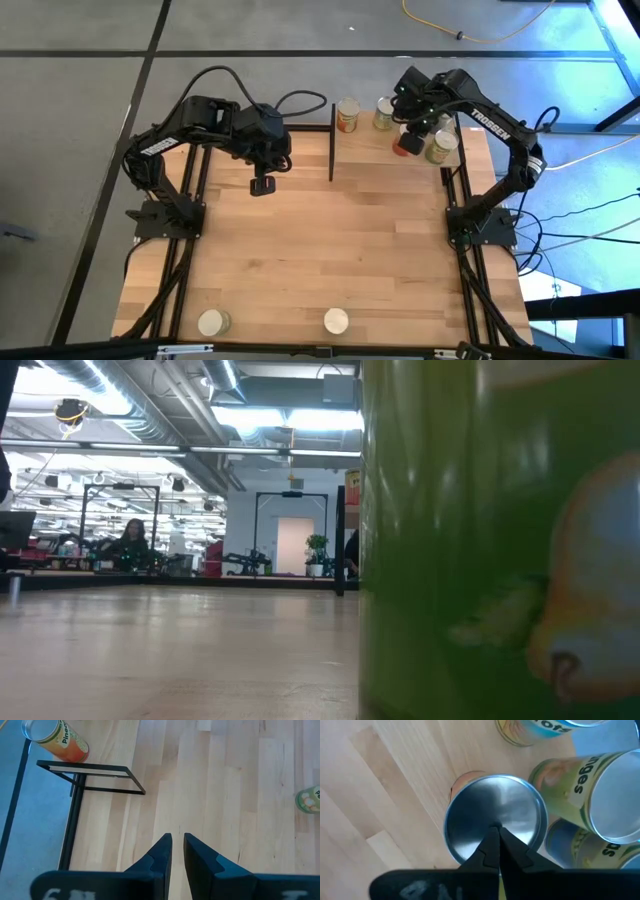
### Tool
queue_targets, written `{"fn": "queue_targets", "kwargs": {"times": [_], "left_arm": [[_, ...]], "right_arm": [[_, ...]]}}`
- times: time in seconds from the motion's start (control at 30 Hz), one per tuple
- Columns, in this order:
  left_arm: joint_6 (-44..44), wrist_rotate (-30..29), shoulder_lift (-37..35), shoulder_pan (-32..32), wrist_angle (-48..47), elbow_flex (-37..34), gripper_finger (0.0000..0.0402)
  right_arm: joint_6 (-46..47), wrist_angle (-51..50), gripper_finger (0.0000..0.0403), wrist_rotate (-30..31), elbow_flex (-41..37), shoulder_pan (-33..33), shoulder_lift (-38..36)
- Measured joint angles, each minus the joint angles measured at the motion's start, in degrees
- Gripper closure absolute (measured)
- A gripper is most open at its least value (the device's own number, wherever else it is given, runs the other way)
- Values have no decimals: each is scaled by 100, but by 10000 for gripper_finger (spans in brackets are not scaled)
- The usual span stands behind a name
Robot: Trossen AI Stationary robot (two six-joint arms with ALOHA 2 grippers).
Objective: Pick and place cans onto a shelf
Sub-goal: Put the canned pineapple on the shelf
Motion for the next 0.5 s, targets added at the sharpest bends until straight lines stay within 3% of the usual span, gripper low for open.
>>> {"fn": "queue_targets", "kwargs": {"times": [0.5], "left_arm": [[-1, 1, 0, 0, -1, 0, 360]], "right_arm": [[0, -137, 402, 0, 0, 0, -1]]}}
